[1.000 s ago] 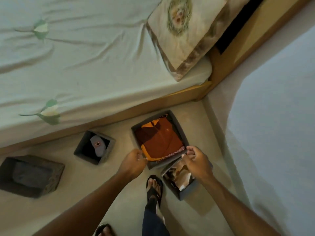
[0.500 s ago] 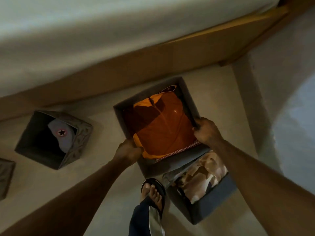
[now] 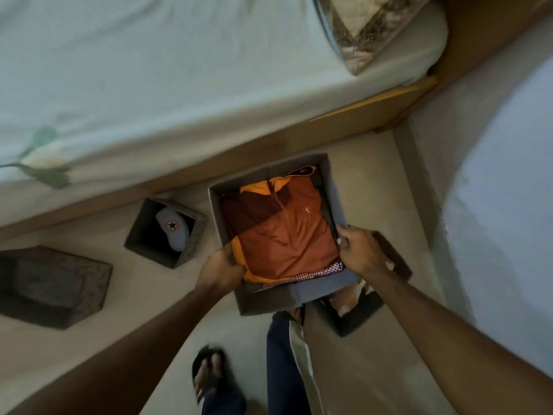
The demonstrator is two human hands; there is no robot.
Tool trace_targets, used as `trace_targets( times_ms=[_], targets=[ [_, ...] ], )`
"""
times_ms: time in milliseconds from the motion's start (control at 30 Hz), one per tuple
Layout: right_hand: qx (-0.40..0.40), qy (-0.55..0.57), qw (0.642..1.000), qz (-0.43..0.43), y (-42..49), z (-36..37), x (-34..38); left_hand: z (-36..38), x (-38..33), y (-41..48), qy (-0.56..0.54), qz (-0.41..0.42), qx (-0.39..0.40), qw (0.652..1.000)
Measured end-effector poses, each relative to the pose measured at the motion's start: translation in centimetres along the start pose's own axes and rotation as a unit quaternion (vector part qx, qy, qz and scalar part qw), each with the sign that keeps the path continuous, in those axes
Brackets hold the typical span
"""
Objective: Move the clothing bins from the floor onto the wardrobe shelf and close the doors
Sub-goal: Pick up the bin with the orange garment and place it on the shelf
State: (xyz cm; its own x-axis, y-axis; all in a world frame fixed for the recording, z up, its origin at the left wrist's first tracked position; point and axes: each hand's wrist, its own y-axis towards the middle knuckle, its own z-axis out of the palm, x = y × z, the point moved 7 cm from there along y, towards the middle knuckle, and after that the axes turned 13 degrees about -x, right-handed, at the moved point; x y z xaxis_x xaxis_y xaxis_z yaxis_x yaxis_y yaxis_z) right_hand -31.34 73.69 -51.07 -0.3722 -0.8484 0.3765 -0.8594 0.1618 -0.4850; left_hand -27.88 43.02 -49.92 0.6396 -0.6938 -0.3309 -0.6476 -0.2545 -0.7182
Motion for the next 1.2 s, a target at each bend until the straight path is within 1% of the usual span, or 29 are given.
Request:
trace_targets(
  times_ms=[167, 267, 367, 433, 533, 567, 667, 733, 833, 867, 1000, 1033, 1100, 1200],
  targets=[
    [-0.019, 0.009, 1.0, 0.02, -9.5, -3.3, 4.0, -6.6, 1.1, -8.7, 0.039, 0.016, 0.013, 0.999],
    [-0.03, 0.031, 0.998, 0.045, -17.1, -5.9, 5.2, -11.1, 1.5, -15.3, 0.06, 0.041, 0.026, 0.997],
    [-0.054, 0.034, 0.994, 0.088, -25.7, -8.5, 5.6, -15.5, 1.3, -21.7, 0.078, 0.091, 0.032, 0.992],
    [-0.076, 0.044, 0.989, 0.121, -31.8, -10.6, 5.8, -17.9, 0.6, -26.4, 0.082, 0.13, 0.049, 0.987],
    [-0.109, 0.075, 0.976, 0.174, -41.6, -13.8, 6.2, -20.6, -1.0, -33.5, 0.102, 0.2, 0.072, 0.972],
    [-0.118, 0.084, 0.972, 0.185, -43.5, -14.3, 6.4, -21.2, -1.5, -34.6, 0.109, 0.214, 0.069, 0.968],
    [-0.164, 0.125, 0.95, 0.236, -52.7, -16.2, 6.6, -22.1, -2.5, -40.1, 0.166, 0.272, 0.07, 0.945],
    [-0.216, 0.157, 0.924, 0.274, -58.3, -17.3, 5.9, -21.8, -4.1, -43.3, 0.205, 0.321, 0.07, 0.922],
    [-0.296, 0.194, 0.873, 0.336, -65.6, -17.9, 4.0, -19.9, -7.0, -47.9, 0.22, 0.408, 0.084, 0.882],
    [-0.327, 0.211, 0.847, 0.362, -68.4, -18.0, 2.9, -18.5, -8.0, -49.9, 0.228, 0.443, 0.098, 0.861],
    [-0.406, 0.258, 0.751, 0.452, -77.2, -17.9, -0.7, -13.4, -11.5, -57.1, 0.257, 0.533, 0.137, 0.794],
    [-0.433, 0.27, 0.718, 0.474, -80.0, -17.9, -1.8, -11.6, -12.5, -59.8, 0.268, 0.564, 0.143, 0.768],
    [-0.482, 0.287, 0.663, 0.496, -84.7, -17.8, -3.3, -8.5, -14.1, -64.6, 0.279, 0.619, 0.155, 0.718],
    [-0.537, 0.287, 0.608, 0.51, -90.4, -18.9, -4.1, -4.8, -16.4, -71.1, 0.262, 0.672, 0.191, 0.666]
  ],
)
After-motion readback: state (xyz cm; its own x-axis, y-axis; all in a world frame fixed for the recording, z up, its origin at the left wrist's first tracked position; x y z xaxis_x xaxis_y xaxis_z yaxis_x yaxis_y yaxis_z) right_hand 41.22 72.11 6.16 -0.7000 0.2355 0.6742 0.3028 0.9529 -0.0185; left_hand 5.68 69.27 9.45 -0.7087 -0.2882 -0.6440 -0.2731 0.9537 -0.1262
